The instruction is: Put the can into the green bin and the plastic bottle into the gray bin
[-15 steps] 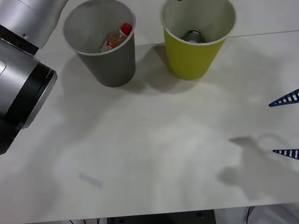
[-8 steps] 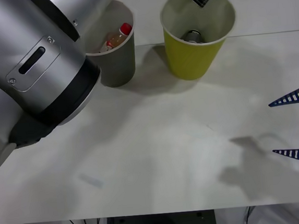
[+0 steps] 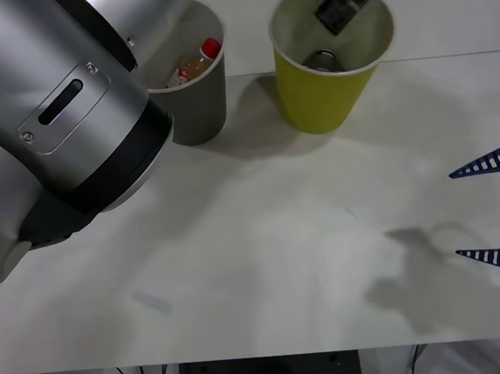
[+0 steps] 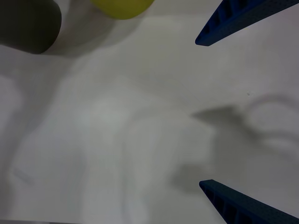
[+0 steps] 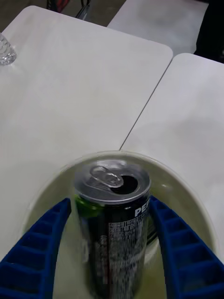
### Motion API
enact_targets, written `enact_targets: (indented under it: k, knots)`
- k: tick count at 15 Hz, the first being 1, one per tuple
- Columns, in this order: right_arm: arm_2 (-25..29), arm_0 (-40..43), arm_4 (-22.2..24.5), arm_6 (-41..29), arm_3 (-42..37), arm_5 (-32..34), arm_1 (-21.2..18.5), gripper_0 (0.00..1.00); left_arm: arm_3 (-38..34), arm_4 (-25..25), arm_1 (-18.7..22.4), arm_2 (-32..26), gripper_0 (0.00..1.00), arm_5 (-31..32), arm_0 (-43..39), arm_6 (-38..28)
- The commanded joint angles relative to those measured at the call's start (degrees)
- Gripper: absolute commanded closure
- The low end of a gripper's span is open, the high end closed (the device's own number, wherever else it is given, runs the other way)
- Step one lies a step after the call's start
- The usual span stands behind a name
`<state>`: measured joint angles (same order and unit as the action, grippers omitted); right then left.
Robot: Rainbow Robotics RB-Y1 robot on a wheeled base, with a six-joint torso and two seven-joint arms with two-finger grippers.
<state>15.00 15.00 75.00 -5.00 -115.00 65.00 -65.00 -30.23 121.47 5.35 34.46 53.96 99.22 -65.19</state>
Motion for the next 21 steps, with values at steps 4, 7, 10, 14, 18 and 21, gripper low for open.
enact_targets:
  k: [4,7,10,14,18,21]
  knots:
    - [0.0,0.0,0.0,0.0,0.0,0.0,0.0,0.00,-2.0,-9.2,6.1,0.0,0.00,3.1,-0.1,1.5]
    - [0.0,0.0,0.0,0.0,0.0,0.0,0.0,0.00,-10.6,-13.7,13.6,-0.1,0.00,9.2,-2.9,2.7]
    - [0.0,0.0,0.0,0.0,0.0,0.0,0.0,0.00,-23.2,-17.8,23.0,-0.2,0.00,15.4,-7.9,3.7]
    - [0.0,0.0,0.0,0.0,0.0,0.0,0.0,0.00,-37.3,-22.8,33.8,-4.1,0.00,20.9,-16.9,8.5]
    - [0.0,0.0,0.0,0.0,0.0,0.0,0.0,0.00,-45.4,-29.6,43.1,-11.6,0.00,24.0,-28.9,19.8]
    - [0.0,0.0,0.0,0.0,0.0,0.0,0.0,0.00,-50.8,-32.4,48.4,-17.6,0.00,26.1,-38.4,28.1]
